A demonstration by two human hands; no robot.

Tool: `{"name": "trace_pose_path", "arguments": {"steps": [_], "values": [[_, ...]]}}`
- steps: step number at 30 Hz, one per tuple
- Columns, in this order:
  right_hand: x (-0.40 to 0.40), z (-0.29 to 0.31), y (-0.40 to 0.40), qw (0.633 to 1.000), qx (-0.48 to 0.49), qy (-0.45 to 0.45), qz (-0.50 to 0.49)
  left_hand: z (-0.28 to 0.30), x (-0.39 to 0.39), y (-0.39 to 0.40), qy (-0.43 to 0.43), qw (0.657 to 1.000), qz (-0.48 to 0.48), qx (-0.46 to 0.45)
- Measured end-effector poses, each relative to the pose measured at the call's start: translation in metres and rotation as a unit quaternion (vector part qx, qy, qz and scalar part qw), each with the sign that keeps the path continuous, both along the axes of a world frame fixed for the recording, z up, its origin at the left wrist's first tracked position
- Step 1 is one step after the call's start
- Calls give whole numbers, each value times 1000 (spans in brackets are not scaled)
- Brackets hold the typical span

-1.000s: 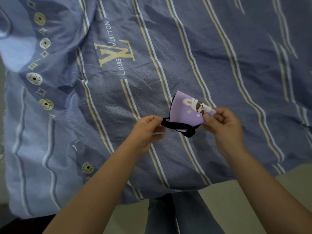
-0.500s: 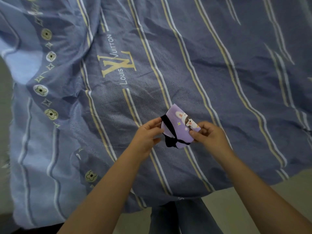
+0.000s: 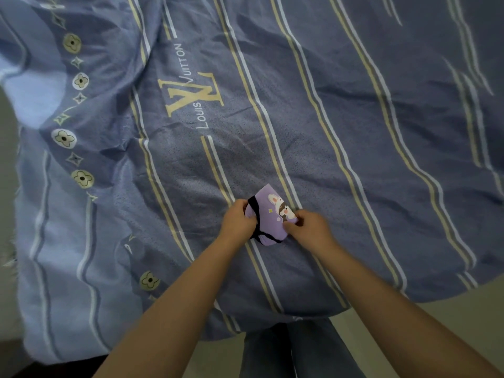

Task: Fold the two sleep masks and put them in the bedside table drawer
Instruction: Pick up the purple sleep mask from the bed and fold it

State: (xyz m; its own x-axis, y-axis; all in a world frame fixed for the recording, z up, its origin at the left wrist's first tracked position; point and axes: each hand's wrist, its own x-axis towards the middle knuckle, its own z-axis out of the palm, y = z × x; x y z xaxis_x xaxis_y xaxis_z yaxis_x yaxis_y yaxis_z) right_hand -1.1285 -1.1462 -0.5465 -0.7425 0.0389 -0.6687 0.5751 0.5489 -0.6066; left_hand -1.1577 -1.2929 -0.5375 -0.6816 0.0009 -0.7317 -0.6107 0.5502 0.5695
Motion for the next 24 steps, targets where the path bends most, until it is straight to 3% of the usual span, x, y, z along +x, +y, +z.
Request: {"name": "trace_pose_path", "arguments": {"steps": [3,10,14,18,24], "values": [[-4,-6,-1,1000,18,10,-1,-1,1,4,42,997,58,2],[0,-1,-1,998,-38,13,-47,-4,11,1,70,996,48,14],[0,3,-2,998,-25,30,-42,-1,12,-3,64,991,113,26],[-1,9,-6,999,-10,46,14,5,16,-13,44,994,97,17],[-16,36,-44,980,28,128,148,34,39,-54,75,983,168,11]]}}
